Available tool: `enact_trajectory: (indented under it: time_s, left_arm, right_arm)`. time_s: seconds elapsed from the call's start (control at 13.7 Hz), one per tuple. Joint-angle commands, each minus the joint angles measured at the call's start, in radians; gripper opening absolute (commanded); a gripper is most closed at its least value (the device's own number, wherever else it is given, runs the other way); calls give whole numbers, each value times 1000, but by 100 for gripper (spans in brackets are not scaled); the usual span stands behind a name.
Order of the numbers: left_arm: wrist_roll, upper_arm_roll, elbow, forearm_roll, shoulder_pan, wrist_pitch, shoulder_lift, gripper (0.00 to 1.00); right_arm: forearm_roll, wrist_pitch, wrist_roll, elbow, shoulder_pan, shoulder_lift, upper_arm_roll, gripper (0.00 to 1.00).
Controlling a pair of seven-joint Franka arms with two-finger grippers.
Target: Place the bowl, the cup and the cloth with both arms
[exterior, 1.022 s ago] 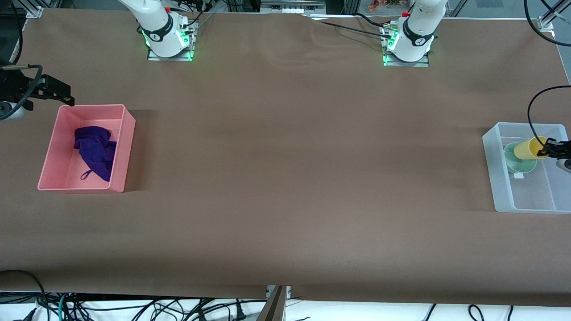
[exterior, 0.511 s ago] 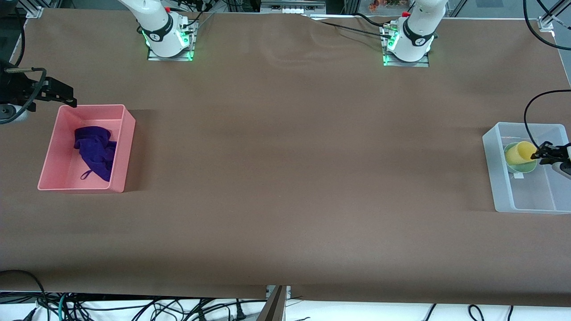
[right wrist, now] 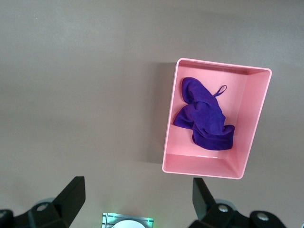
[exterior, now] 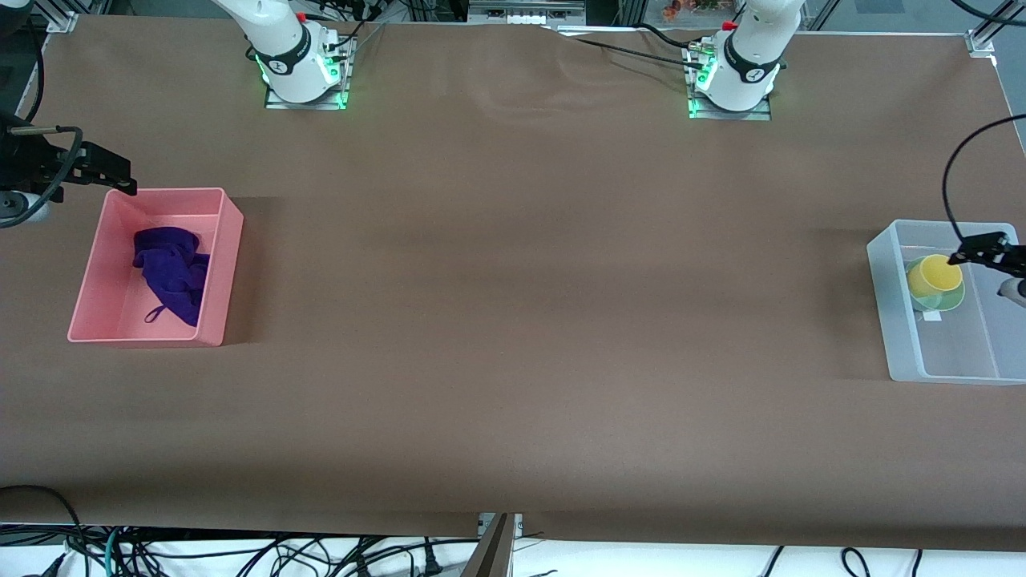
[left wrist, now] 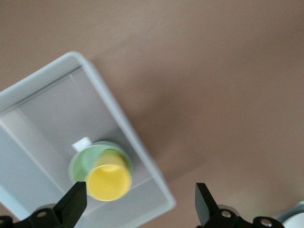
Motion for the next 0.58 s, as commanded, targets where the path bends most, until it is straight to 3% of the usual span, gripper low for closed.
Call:
enact_trajectory:
  time_s: [0.0,0.07,0.22,0.36,0.51]
  left_arm:
    - [-212,-136,45,12,4,-127,-5,100]
    - [-262,-176,56,21,2,-158,-5,100]
    - [-283,-166,41,10,-66,-168,-77,100]
    - [-280,14,33,-32,-247,-163,-148,100]
    - [-280,271,-3,-141,-470,-162,-206,100]
  right_arm:
    - [-12,5,7,-11,-4,-10,7,100]
    - [-12,6,7,-11,-4,-10,7,100]
    - [-12,6,4,-11,-8,-10,6,100]
    - [-12,6,4,-11,-7,-10,6,100]
    - [-12,5,4,-11,-7,-10,6,100]
